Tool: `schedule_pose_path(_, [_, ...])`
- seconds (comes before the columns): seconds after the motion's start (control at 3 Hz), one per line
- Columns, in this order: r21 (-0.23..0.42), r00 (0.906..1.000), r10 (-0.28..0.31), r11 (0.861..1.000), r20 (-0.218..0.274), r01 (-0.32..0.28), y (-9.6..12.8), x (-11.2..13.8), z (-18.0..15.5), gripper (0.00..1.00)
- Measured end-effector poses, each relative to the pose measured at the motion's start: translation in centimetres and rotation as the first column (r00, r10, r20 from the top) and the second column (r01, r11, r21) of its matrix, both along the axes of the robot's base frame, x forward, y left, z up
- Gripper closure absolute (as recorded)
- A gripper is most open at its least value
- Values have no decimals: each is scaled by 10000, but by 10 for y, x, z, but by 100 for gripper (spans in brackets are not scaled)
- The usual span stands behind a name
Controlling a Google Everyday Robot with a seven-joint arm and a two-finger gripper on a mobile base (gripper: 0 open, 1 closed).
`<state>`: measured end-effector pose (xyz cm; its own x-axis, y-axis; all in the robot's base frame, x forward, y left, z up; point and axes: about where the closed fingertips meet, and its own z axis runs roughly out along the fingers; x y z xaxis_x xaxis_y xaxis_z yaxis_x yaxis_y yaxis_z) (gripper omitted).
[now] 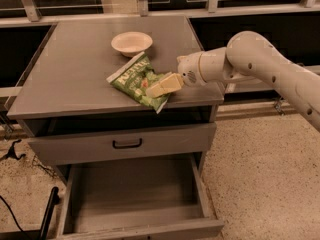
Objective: Pick green jalapeno chip bag from middle drawer and place on counter
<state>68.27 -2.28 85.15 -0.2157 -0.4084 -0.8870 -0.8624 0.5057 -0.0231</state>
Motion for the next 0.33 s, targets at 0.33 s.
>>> schedule_pose_path(0.33, [0,10000,0,10000,0,0,0,0,0,0])
